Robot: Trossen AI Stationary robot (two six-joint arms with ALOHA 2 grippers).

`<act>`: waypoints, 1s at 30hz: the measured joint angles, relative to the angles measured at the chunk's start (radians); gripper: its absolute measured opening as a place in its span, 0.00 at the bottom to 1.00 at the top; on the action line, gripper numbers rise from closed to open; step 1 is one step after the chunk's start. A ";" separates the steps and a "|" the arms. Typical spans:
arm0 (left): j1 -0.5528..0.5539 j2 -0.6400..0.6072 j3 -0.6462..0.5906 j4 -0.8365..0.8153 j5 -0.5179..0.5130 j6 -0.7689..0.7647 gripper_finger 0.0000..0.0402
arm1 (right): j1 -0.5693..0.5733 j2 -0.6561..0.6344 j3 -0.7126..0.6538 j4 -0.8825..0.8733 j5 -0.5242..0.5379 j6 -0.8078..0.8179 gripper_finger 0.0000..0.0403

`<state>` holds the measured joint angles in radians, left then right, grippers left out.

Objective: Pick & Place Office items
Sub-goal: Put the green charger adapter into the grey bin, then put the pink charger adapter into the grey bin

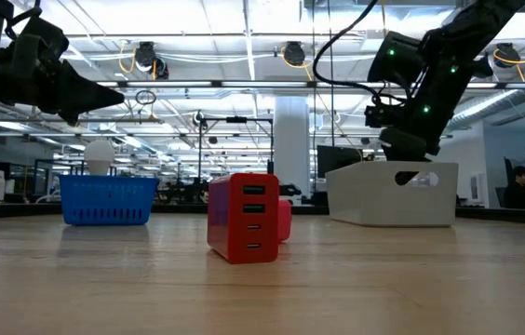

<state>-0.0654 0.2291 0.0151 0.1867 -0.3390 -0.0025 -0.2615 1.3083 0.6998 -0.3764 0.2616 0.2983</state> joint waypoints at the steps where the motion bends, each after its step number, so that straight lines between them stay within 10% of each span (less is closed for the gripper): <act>1: 0.000 0.000 0.000 0.000 0.000 0.000 0.02 | 0.000 0.000 0.000 0.005 0.000 0.002 0.61; 13: 0.000 0.000 0.000 -0.004 0.000 -0.002 0.02 | 0.092 -0.136 -0.004 0.234 -0.029 -0.096 0.76; 30: 0.000 0.000 0.001 -0.057 -0.003 -0.027 0.02 | 0.232 -0.547 -0.612 1.259 -0.030 -0.206 0.39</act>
<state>-0.0652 0.2291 0.0158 0.1293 -0.3424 -0.0294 -0.0293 0.7616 0.0875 0.8822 0.2319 0.0926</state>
